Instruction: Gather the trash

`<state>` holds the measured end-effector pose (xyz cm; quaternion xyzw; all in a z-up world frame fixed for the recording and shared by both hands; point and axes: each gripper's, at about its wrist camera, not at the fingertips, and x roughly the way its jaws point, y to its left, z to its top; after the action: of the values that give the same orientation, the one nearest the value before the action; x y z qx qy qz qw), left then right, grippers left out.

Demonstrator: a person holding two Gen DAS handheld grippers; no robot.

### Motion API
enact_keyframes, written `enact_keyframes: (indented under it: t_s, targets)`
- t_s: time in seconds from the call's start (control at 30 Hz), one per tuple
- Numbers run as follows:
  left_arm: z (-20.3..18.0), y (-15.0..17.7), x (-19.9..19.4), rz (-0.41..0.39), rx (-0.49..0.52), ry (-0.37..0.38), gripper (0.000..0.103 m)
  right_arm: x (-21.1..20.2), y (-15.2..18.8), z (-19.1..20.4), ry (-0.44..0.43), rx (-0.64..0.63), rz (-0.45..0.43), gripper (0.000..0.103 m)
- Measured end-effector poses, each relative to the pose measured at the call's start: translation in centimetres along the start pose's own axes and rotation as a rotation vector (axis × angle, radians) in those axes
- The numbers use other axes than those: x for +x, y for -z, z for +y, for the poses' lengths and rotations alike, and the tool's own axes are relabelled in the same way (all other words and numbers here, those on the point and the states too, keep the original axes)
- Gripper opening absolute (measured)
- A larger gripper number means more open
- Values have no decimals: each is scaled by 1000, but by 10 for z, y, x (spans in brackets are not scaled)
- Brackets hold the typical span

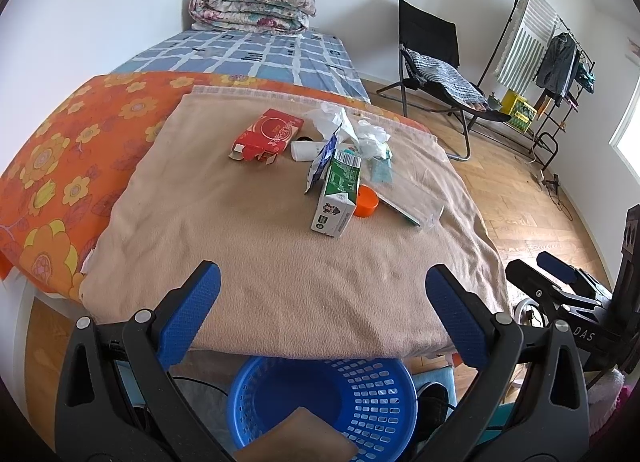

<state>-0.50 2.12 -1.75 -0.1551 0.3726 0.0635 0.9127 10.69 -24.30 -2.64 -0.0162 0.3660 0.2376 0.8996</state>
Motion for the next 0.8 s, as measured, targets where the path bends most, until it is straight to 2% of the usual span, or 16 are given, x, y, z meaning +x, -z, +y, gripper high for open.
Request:
enact_keyframes:
  t_s: [0.6,0.8]
  targets:
    - [6,4,4,6,-1,-4,103,1,-1,-3,-4,12,5,103]
    - [15,14,17,37,-24,-19,103,2,-8,-6,-4,26,-28,103]
